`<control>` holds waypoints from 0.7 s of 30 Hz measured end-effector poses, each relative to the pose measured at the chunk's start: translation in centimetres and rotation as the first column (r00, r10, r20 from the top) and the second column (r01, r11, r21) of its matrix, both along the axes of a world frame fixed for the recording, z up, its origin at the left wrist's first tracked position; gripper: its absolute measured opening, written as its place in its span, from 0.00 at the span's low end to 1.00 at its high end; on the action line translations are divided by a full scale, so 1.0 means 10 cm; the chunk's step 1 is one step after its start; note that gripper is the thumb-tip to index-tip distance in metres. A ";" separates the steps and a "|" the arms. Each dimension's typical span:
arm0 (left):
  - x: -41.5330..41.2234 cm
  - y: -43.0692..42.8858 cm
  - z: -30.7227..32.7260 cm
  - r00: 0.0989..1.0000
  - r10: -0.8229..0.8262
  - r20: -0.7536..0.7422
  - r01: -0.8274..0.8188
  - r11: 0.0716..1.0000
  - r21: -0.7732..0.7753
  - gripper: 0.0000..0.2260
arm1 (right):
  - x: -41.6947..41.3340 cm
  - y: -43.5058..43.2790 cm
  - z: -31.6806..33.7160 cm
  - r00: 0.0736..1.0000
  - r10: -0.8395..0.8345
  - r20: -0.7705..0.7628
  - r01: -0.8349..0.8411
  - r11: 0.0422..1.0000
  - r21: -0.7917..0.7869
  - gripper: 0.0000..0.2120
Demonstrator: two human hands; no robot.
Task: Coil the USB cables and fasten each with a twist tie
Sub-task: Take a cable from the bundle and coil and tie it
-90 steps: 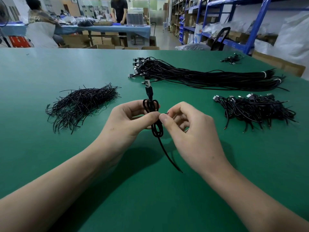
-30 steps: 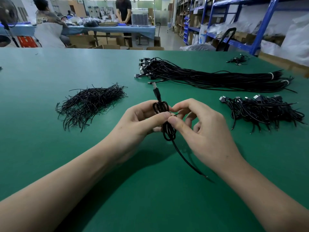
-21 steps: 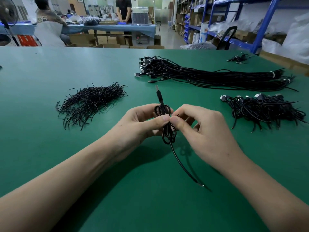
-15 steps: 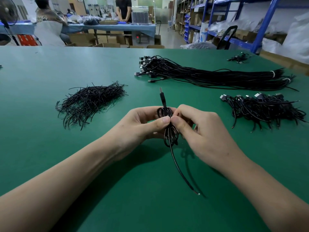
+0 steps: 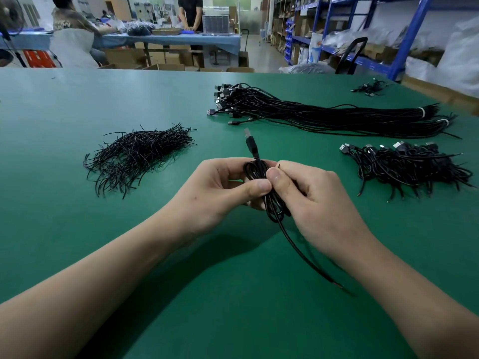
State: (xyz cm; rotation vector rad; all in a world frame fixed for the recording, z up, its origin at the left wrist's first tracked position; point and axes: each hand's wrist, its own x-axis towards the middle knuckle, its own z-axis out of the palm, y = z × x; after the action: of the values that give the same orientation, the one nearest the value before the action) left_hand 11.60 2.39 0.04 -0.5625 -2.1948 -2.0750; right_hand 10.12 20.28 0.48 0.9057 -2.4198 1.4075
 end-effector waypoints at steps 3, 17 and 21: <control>0.02 0.06 0.05 0.990 0.059 -0.124 -0.065 0.997 -0.047 0.12 | 0.00 -0.03 0.02 0.998 -0.024 0.060 0.031 0.992 -0.124 0.21; 0.01 0.05 0.01 0.709 0.200 -0.676 -0.557 0.747 -0.363 0.11 | -0.13 0.00 0.00 0.945 -0.145 0.293 0.215 0.951 -0.222 0.21; -0.01 0.04 -0.01 0.948 0.314 -0.044 -0.317 0.929 -0.193 0.18 | -0.08 -0.02 -0.03 0.964 -0.243 -0.108 0.239 0.969 -0.057 0.22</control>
State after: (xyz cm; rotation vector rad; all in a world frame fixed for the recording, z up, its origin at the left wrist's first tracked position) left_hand 11.48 2.83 -0.02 -0.2108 -2.3181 -1.7021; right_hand 9.30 20.11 0.15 0.6366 -2.3139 1.2782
